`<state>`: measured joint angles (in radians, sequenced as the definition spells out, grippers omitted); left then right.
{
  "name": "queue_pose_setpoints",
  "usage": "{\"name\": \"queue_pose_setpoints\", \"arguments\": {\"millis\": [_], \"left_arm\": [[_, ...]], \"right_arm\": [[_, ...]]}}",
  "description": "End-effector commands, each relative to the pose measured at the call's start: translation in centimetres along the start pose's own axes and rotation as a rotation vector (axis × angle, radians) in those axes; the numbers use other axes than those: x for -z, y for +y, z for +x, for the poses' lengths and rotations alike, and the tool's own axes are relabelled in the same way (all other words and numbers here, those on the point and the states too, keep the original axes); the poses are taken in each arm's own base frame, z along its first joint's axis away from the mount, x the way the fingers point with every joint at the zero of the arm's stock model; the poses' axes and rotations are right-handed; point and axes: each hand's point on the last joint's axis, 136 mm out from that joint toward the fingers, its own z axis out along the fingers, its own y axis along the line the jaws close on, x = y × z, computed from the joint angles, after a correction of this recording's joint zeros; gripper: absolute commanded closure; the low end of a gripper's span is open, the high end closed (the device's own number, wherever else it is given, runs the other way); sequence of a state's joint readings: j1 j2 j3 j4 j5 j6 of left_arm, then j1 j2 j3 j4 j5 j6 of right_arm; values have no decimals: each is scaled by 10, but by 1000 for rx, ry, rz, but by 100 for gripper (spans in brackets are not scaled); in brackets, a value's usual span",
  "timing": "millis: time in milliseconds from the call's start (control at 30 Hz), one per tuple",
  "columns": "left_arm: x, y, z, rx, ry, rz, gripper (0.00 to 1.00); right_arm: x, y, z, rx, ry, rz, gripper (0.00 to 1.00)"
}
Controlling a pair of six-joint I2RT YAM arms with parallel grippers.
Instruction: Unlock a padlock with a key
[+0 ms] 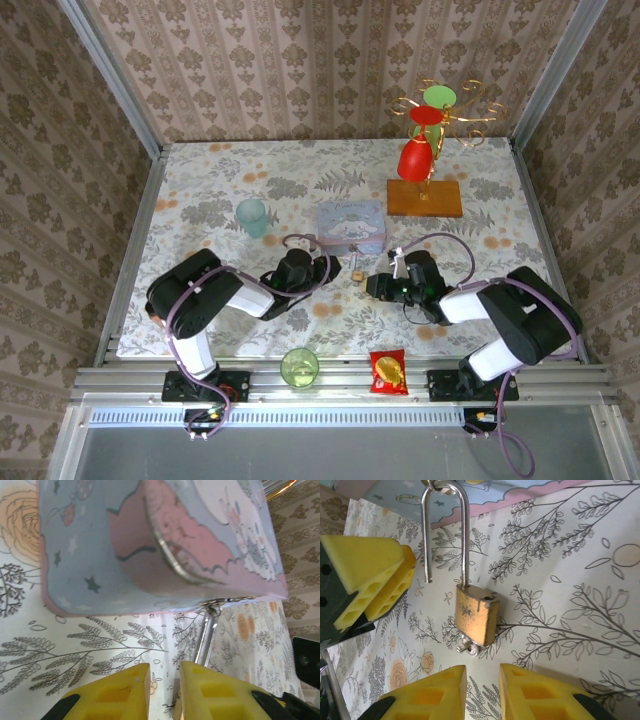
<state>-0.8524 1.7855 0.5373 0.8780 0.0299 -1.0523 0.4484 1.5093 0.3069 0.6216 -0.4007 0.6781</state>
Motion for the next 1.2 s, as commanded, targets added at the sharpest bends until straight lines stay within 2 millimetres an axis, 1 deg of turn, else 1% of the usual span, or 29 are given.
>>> {"name": "queue_pose_setpoints", "arguments": {"millis": [0,100,200,267,333,367,467,533,600,667,867,1067,1167], "left_arm": [[-6,4,5,-26,12,-20,78],[-4,1,6,-28,6,-7,78],[6,-5,-3,-64,-21,-10,78],[14,-11,-10,-106,-31,-24,77],[22,-16,-14,-149,-38,-38,77],[26,-16,-14,-163,-35,-51,77],[38,-11,-17,-179,-49,-72,76],[43,-5,-15,-178,-52,-85,76],[47,1,-12,-169,-53,-91,76],[49,5,-10,-161,-54,-96,76],[48,6,-7,-159,-47,-94,76],[46,6,-6,-155,-43,-92,76],[46,8,-5,-153,-43,-95,76]], "right_arm": [[8,-26,8,-56,24,137,72],[13,-16,-12,-31,-17,166,64],[19,1,-42,40,-74,239,61],[14,12,-56,85,-86,235,61],[3,12,-62,107,-67,242,62],[-3,14,-65,117,-57,225,63],[-22,26,-66,115,-38,128,63],[-28,24,-64,108,-24,126,64],[-30,19,-62,105,-28,134,68],[-32,16,-59,106,-21,137,69],[-42,11,-51,96,-3,118,67],[-50,-1,-46,83,10,149,68],[-54,-3,-42,77,13,137,68]]}}
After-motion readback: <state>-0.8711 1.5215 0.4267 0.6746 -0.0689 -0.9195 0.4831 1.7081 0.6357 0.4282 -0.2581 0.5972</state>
